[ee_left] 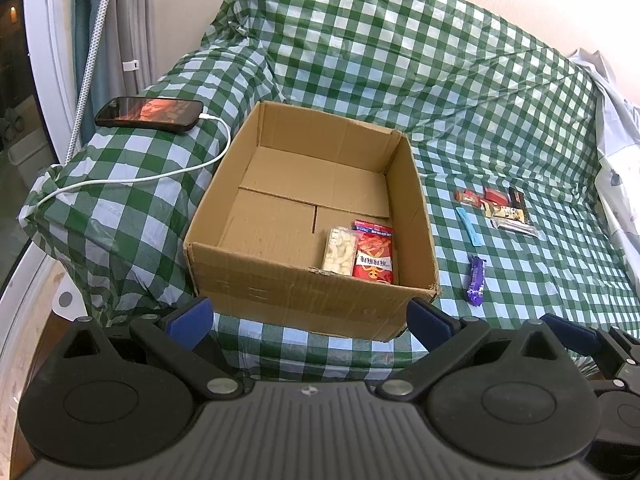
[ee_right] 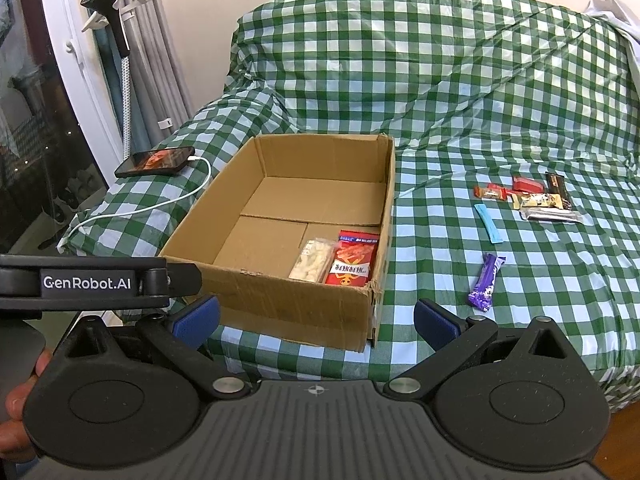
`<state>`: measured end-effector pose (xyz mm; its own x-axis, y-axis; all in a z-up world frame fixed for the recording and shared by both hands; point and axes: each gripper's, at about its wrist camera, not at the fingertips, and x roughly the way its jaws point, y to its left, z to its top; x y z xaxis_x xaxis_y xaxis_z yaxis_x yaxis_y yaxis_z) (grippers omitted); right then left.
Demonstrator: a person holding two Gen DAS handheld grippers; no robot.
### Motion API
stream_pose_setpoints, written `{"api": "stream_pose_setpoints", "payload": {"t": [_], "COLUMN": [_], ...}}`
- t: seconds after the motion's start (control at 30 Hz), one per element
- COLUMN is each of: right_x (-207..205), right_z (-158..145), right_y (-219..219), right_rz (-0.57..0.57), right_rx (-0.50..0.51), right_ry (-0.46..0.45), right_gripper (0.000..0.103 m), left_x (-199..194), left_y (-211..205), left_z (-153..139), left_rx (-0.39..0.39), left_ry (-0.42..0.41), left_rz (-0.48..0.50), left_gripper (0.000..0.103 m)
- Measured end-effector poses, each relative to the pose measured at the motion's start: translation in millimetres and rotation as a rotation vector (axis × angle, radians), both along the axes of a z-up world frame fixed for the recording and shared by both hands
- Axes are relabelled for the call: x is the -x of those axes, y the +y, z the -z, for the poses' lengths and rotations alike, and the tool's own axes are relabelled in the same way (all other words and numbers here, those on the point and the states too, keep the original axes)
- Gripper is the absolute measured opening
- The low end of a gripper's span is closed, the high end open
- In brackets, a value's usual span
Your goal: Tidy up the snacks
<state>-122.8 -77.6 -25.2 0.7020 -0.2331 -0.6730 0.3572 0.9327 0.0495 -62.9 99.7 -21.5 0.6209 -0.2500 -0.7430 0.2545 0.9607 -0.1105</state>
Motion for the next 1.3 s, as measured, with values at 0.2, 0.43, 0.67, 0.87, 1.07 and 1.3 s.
{"api": "stream_pose_setpoints", "payload": {"t": [0.2, 0.43, 0.67, 0.87, 1.07, 1.3], "right_x": [-3, -4, -3, 5, 22, 44], "right_z": [-1, -2, -1, -1, -1, 1], "right_y": [-3, -6, -18, -49, -98, -183], "right_rz": [0.011, 0.014, 0.045, 0.11, 0.215, 0.365], "right_rx": [-0.013, -0.017, -0.038, -0.061, -0.061, -0.005], "right_ry": [0.004, -0.004, -0.023, -0.047, -0.066, -0.06], "right_gripper": [0.102, 0.102, 0.102, 0.102, 0.102, 0.102], "left_x": [-1, -3, -10, -21, -35, -56], "left_y": [-1, -6, -22, -51, -98, -168], "left_z": [0, -2, -2, -4, -5, 5], "left_rx": [0.002, -0.003, -0.032, -0.062, -0.085, -0.103], "left_ry": [0.001, 0.0, 0.005, 0.01, 0.022, 0.069], "left_rz": [-0.001, 0.01, 0.024, 0.053, 0.116, 0.224], "left_gripper": [0.103, 0.103, 0.103, 0.103, 0.103, 0.103]}}
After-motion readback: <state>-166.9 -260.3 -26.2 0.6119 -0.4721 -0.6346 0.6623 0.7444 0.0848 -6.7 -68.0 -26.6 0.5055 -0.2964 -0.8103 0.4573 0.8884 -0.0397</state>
